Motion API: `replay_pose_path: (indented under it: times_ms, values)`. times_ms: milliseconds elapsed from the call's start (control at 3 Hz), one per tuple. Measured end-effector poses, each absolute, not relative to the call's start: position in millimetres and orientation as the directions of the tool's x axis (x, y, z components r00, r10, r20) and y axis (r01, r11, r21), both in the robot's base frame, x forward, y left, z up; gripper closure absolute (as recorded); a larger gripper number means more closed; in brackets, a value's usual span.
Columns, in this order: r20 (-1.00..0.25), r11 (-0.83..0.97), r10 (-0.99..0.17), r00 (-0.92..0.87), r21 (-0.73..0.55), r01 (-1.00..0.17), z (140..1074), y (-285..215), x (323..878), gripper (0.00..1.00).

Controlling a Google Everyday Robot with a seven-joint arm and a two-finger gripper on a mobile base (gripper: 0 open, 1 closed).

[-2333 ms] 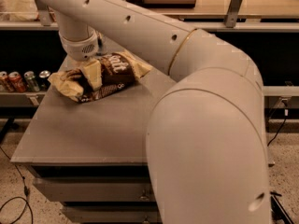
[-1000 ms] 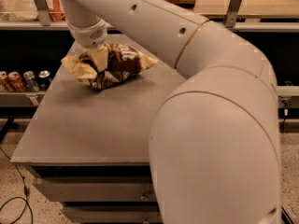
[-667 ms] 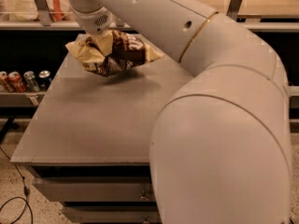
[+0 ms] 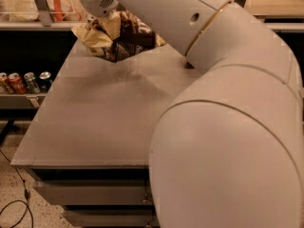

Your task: Pick brown chip bag

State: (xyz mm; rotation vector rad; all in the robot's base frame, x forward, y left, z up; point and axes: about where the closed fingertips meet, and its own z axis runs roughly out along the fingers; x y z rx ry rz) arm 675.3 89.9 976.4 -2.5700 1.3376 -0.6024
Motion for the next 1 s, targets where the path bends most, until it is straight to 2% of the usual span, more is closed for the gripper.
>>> replay_pose_path:
  times_ms: [1000]
  values:
    - [0.312, -0.584, -0.811, 0.496, -0.370, -0.723, 1005.4, 81.5, 683.5, 1.00]
